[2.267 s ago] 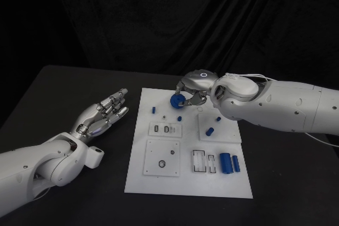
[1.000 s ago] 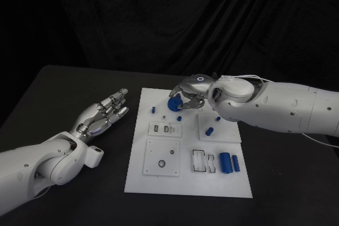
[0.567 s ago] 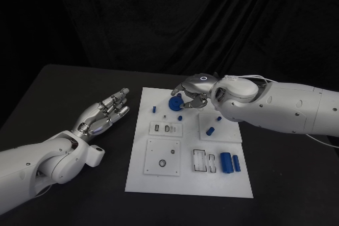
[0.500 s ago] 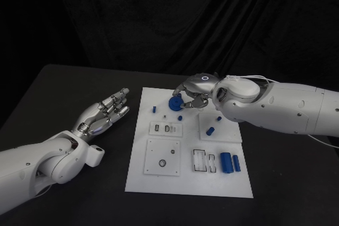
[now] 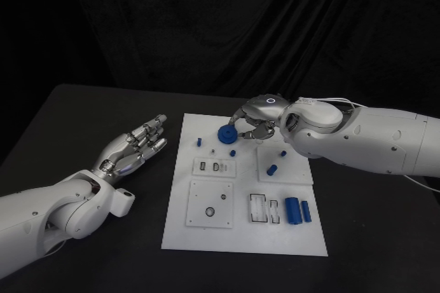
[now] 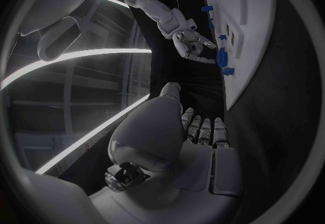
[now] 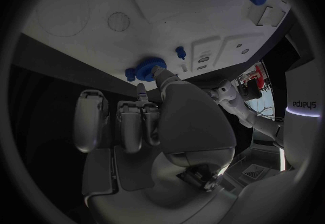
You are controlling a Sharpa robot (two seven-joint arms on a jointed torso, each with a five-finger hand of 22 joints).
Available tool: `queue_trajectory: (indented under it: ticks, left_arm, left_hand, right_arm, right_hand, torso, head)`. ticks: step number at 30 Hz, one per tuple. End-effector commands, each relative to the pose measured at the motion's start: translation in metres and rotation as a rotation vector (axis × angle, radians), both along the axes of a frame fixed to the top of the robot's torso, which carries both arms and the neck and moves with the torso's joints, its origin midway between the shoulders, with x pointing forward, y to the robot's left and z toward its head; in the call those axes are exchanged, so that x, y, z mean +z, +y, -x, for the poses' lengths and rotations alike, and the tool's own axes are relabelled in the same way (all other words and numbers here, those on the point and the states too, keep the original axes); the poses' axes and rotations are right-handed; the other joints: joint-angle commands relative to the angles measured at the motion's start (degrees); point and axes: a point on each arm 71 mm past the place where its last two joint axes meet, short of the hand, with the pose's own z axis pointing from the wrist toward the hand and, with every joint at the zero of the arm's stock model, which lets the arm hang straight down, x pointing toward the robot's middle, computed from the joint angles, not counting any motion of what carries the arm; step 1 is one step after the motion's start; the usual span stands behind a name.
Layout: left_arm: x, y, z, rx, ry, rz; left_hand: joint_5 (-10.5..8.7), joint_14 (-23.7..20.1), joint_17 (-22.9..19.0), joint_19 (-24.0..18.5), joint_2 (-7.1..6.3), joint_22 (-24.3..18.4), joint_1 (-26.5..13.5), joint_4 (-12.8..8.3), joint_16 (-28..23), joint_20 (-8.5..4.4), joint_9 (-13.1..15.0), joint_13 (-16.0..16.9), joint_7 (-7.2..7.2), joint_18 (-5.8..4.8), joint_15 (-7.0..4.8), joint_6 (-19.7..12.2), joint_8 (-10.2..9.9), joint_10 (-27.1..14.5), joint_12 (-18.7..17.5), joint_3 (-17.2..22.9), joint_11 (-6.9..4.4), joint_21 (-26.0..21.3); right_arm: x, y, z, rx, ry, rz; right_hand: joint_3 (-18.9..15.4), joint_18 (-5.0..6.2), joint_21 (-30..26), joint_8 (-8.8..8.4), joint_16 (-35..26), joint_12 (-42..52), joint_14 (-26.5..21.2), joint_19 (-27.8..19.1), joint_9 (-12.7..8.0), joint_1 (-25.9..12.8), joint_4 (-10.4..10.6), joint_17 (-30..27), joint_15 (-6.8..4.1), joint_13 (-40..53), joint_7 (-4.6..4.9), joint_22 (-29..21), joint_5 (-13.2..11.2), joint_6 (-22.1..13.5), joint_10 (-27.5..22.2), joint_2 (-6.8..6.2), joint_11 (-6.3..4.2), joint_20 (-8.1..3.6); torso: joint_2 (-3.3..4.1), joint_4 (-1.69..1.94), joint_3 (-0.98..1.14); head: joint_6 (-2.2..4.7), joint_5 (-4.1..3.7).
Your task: Assemble the parts on the task board
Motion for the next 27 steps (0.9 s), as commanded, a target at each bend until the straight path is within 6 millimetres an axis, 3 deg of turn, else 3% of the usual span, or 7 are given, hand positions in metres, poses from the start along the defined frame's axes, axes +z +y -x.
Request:
queue_trajectory:
  ticks: [1, 7, 18, 27]
  left_arm:
    - [0.007, -0.002, 0.002, -0.038, -0.075, 0.046]
    - [0.007, -0.003, 0.002, -0.04, -0.073, 0.047]
    - [0.007, -0.002, 0.002, -0.038, -0.071, 0.046]
    - [0.007, -0.001, 0.003, -0.036, -0.07, 0.044]
  left_hand:
    - [0.36, -0.02, -0.09, 0.16, 0.17, -0.08, 0.6, 0.07, -0.21, 0.43, 0.0, 0.01, 0.07, -0.68, 0.49, -0.16, 0.17, -0.06, 0.12, 0.36, 0.47, -0.2]
    - [0.46, -0.02, -0.09, 0.16, 0.18, -0.08, 0.68, 0.0, -0.21, 0.5, 0.01, 0.01, 0.09, -0.65, 0.53, -0.14, 0.18, -0.06, 0.14, 0.41, 0.51, -0.2]
    - [0.57, -0.02, -0.09, 0.16, 0.21, -0.08, 0.8, -0.09, -0.21, 0.6, 0.01, 0.0, 0.13, -0.6, 0.58, -0.13, 0.18, -0.08, 0.09, 0.52, 0.54, -0.2]
    - [0.68, -0.02, -0.09, 0.16, 0.35, -0.08, 0.99, -0.22, -0.21, 0.75, 0.02, 0.01, 0.2, -0.51, 0.62, -0.14, 0.19, -0.08, 0.12, 0.72, 0.56, -0.2]
  right_arm:
    - [-0.004, -0.001, -0.001, -0.012, 0.025, 0.028]
    - [-0.008, -0.003, -0.002, -0.025, 0.048, 0.048]
    - [-0.013, -0.005, -0.002, -0.037, 0.072, 0.066]
    - [-0.014, -0.009, -0.002, -0.051, 0.072, 0.063]
  right_hand:
    - [0.09, 0.31, 0.22, 0.29, 0.45, 0.15, 6.11, 0.33, -0.09, -0.53, 0.28, 15.09, -0.23, 15.09, 0.11, 8.4, -0.03, 0.87, 5.86, 0.06, 0.07, -0.21]
    - [0.23, 0.26, 0.26, 0.93, 0.45, 0.15, 6.11, 0.47, -0.21, -0.73, 0.35, 15.09, 0.17, 15.09, 0.76, 8.53, -0.01, 3.23, 5.86, 0.07, 0.58, 0.1]
    - [0.5, 0.23, 0.39, 1.25, 0.45, 0.15, 6.11, 0.64, -0.35, -0.72, 0.32, 15.09, 0.28, 15.09, 0.79, 8.71, 0.0, 4.96, 5.86, 0.13, 0.67, 0.28]
    - [1.21, 0.19, 0.53, 3.17, 0.45, 0.15, 6.11, 0.91, 0.46, -0.25, -0.31, 15.09, 0.1, 15.09, 0.36, 9.08, -0.06, 11.51, 5.86, 0.52, 0.38, 0.22]
  torso:
    - [-0.01, -0.07, 0.0]
    - [0.0, 0.08, 0.03]
    - [0.0, 0.21, -0.08]
    - [0.04, 0.08, -0.05]
  head:
    - [-0.04, 0.07]
    - [-0.12, 0.05]
    - [-0.34, -0.05]
    - [-0.29, 0.18]
